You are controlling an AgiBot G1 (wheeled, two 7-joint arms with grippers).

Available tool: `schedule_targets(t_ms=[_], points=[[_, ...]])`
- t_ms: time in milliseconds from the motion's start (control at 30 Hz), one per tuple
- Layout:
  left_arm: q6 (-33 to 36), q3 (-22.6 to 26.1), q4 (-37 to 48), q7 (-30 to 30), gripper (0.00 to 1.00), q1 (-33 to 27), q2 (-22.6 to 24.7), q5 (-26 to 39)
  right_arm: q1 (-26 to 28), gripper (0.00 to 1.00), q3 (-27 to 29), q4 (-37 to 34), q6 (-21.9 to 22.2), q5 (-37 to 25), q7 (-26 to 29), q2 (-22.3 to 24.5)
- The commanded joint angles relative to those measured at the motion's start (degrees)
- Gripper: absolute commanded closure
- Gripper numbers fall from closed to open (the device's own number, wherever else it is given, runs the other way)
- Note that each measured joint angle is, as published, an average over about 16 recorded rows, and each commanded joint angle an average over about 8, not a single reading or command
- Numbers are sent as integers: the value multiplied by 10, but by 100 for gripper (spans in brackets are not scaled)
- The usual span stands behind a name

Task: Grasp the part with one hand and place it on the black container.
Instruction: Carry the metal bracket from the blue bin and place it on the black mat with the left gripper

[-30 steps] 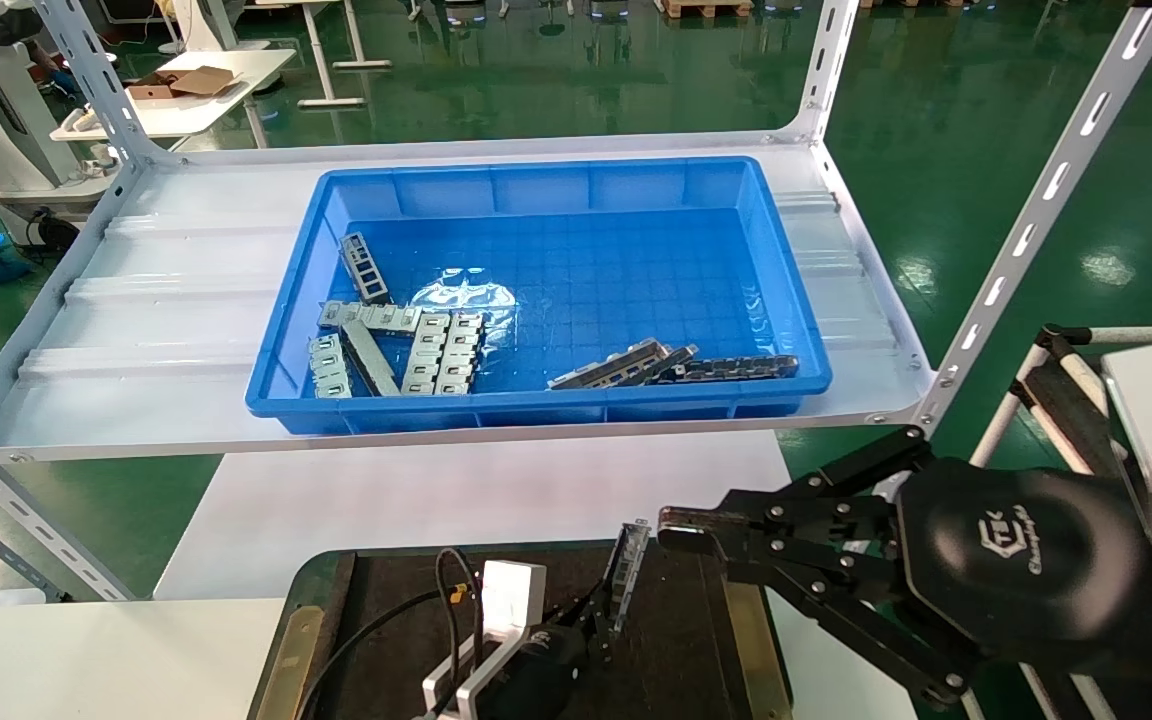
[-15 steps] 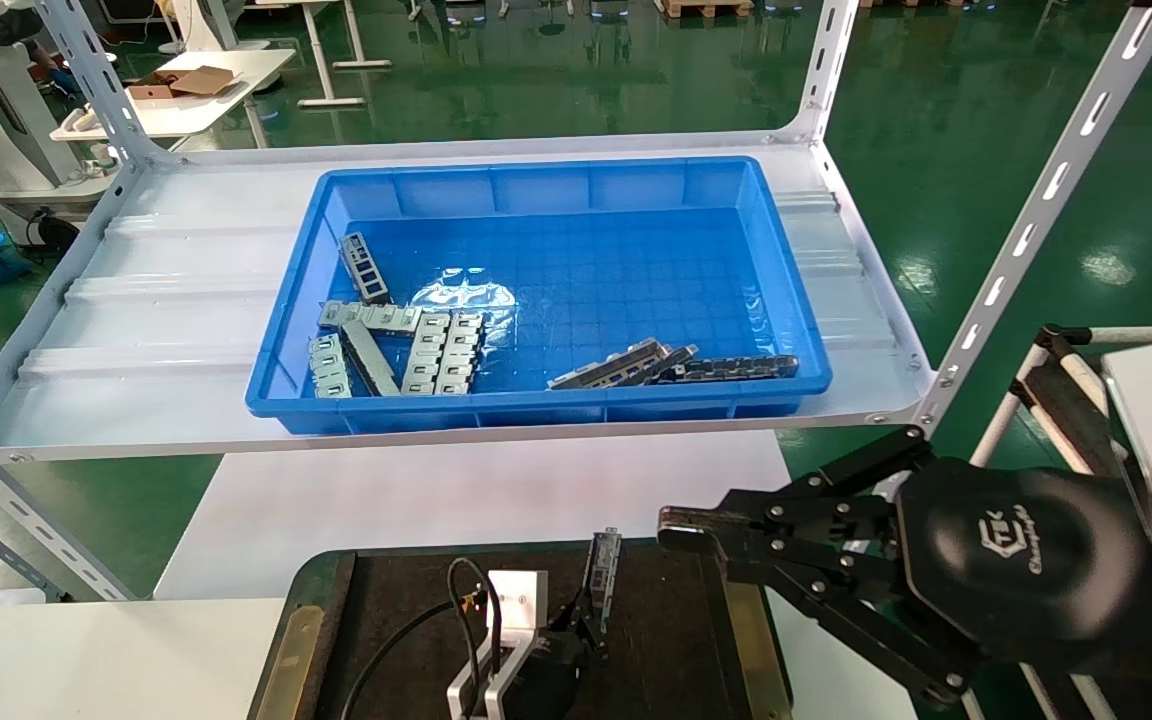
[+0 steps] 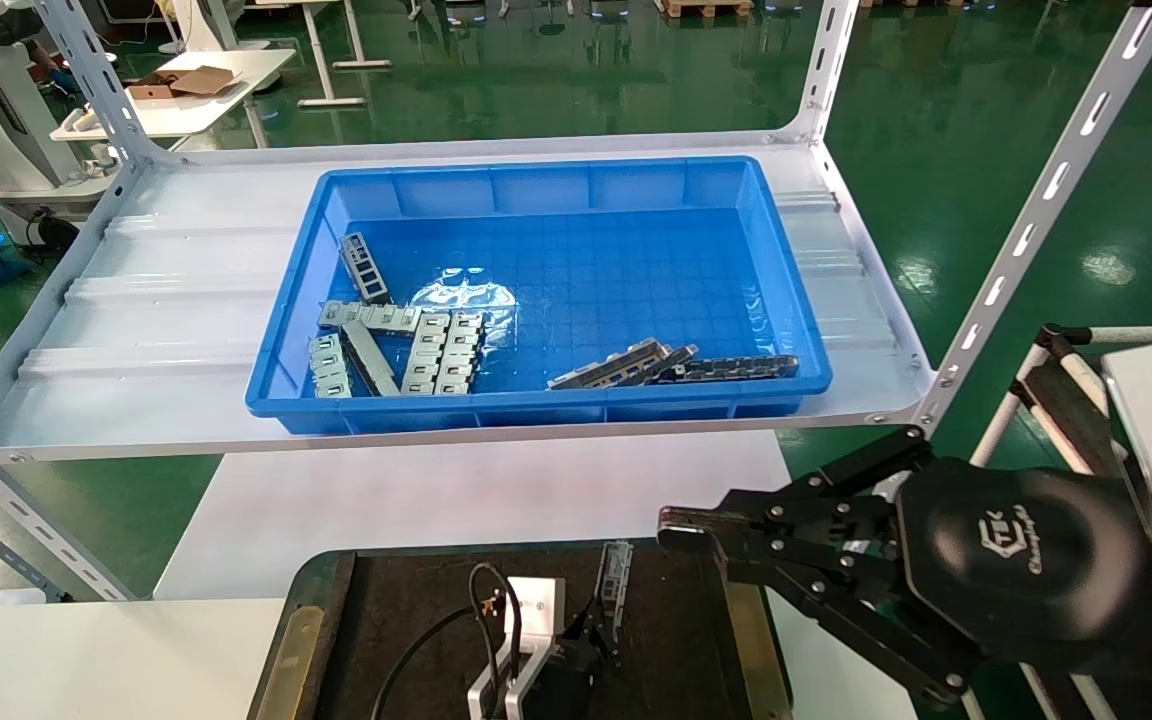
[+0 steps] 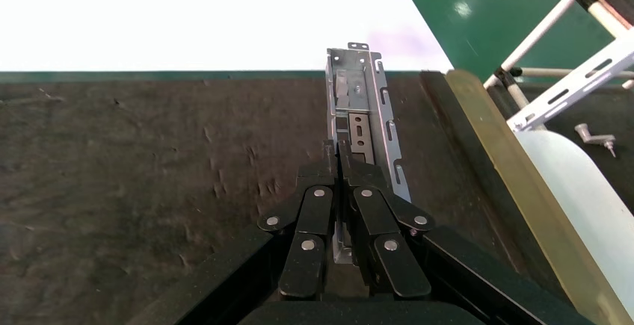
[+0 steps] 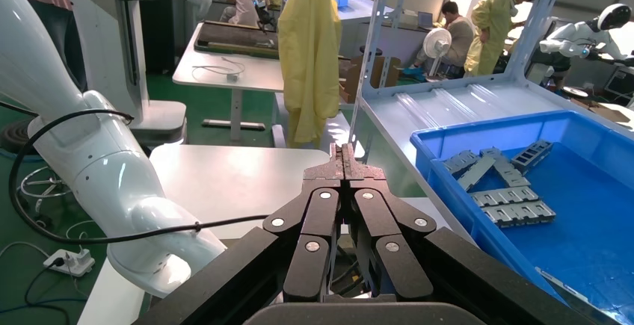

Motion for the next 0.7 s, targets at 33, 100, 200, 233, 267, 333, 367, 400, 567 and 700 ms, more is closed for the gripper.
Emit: schedule_targets(t_ms=[33,100,200,233,267,333,367,400,567,700], points=[[-2,9,4,-9,100,-4,1,2,0,100,0,0,0,0,0,0],[-5,20,9,-20,100,-6,2,5,0,100,0,0,0,0,0,0],[-12,35,16,-36,100,-10,2,11,0,100,0,0,0,0,0,0],[-15,40,19,-42,100,-11,2,13,0,100,0,0,0,0,0,0],[-17,45,21,-48,100,-12,3,15,0,100,0,0,0,0,0,0],[-23,54,26,-60,100,-14,3,20,0,100,0,0,0,0,0,0],[-25,59,29,-66,100,-15,3,22,0,100,0,0,0,0,0,0],[-27,63,31,-73,100,-16,3,25,0,100,0,0,0,0,0,0],[-36,85,39,-105,100,-21,4,35,0,100,0,0,0,0,0,0],[-41,101,44,-130,100,-26,4,42,0,100,0,0,0,0,0,0]])
